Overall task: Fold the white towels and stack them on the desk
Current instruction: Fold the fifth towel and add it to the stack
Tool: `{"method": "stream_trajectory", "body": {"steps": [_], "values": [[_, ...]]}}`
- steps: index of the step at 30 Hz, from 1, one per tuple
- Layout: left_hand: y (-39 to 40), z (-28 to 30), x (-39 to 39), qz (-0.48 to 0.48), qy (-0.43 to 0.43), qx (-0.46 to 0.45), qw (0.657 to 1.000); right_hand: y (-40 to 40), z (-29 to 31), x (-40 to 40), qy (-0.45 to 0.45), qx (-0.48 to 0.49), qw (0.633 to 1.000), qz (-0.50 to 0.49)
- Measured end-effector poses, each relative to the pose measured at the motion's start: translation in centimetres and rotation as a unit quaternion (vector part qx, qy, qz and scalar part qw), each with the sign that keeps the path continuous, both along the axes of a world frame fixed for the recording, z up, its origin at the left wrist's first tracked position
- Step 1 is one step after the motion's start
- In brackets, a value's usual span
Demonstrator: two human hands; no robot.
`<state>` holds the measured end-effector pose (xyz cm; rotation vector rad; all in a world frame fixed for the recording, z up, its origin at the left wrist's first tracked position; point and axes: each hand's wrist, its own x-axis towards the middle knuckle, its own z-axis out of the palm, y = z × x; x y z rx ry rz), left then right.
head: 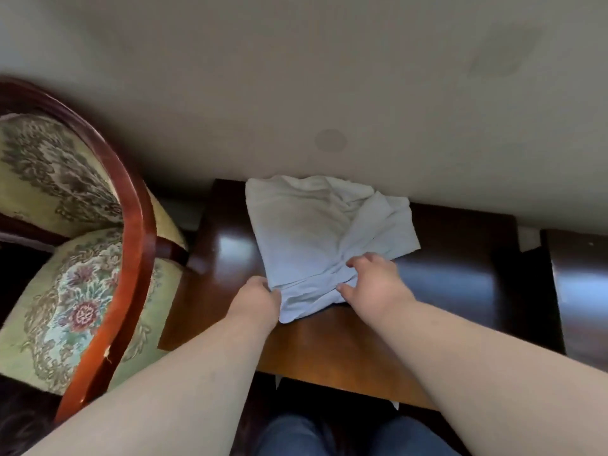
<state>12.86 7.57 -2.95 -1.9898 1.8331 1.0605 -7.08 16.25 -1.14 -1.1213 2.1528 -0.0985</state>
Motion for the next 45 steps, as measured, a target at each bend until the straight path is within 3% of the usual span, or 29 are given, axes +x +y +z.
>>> {"method": "stream_trajectory", "body": {"steps": [6, 10, 13, 16, 20, 24, 25, 27, 29, 32, 34, 37, 40, 42, 45], "values": [[-5.8, -7.4, -1.7, 0.025, -0.061, 0.096, 0.993, -3.8, -6.8, 2.1, -0.045, 0.028, 0.995, -0.085], [-6.6, -8.8, -2.7, 0.165, 0.047, 0.179, 0.969, -6.3, -7.7, 2.9, -0.051, 0.048, 0.997, -0.024], [-7.1, -6.6, -4.2, 0.27, 0.151, 0.213, 0.927, -7.3, -7.1, 4.1, -0.06, 0.053, 0.996, 0.05], [-7.4, -3.8, -5.0, 0.287, 0.264, 0.264, 0.882, -10.4, -6.0, 5.1, -0.099, 0.029, 0.994, 0.037], [-8.8, -0.9, -4.2, 0.3, 0.306, 0.288, 0.856, -14.5, -3.2, 4.3, -0.122, 0.106, 0.986, 0.029], [-11.1, 2.0, -3.6, 0.392, 0.37, 0.353, 0.765, -12.5, 2.0, 4.1, -0.07, 0.101, 0.988, 0.089], [-11.7, 2.8, -3.8, 0.402, 0.375, 0.35, 0.758, -11.0, 4.2, 4.2, -0.058, 0.087, 0.991, 0.086], [-12.3, 4.3, -4.4, 0.414, 0.362, 0.309, 0.776, -7.6, 8.7, 3.8, -0.033, 0.016, 0.995, 0.094], [-12.5, 5.9, -5.1, 0.412, 0.362, 0.252, 0.797, -4.1, 13.1, 2.8, -0.032, -0.088, 0.996, 0.009], [-11.4, 9.2, -7.2, 0.375, 0.378, 0.212, 0.82, 0.8, 17.2, 0.6, -0.013, -0.136, 0.986, -0.093], [-9.5, 12.1, -9.7, 0.32, 0.374, 0.182, 0.851, 4.0, 18.6, -0.4, 0.002, -0.22, 0.949, -0.225], [-5.2, 17.0, -14.6, 0.106, 0.326, 0.017, 0.939, 9.9, 20.5, -1.1, 0.018, -0.324, 0.832, -0.45], [1.2, 22.8, -18.6, -0.066, 0.391, -0.068, 0.915, 16.0, 22.3, -2.7, 0.073, -0.387, 0.738, -0.548], [6.4, 26.0, -20.6, -0.127, 0.438, -0.068, 0.887, 20.5, 24.1, -3.8, 0.117, -0.421, 0.683, -0.585], [15.3, 30.0, -23.5, -0.204, 0.491, -0.057, 0.845, 28.4, 26.3, -4.8, 0.15, -0.441, 0.629, -0.623]]}}
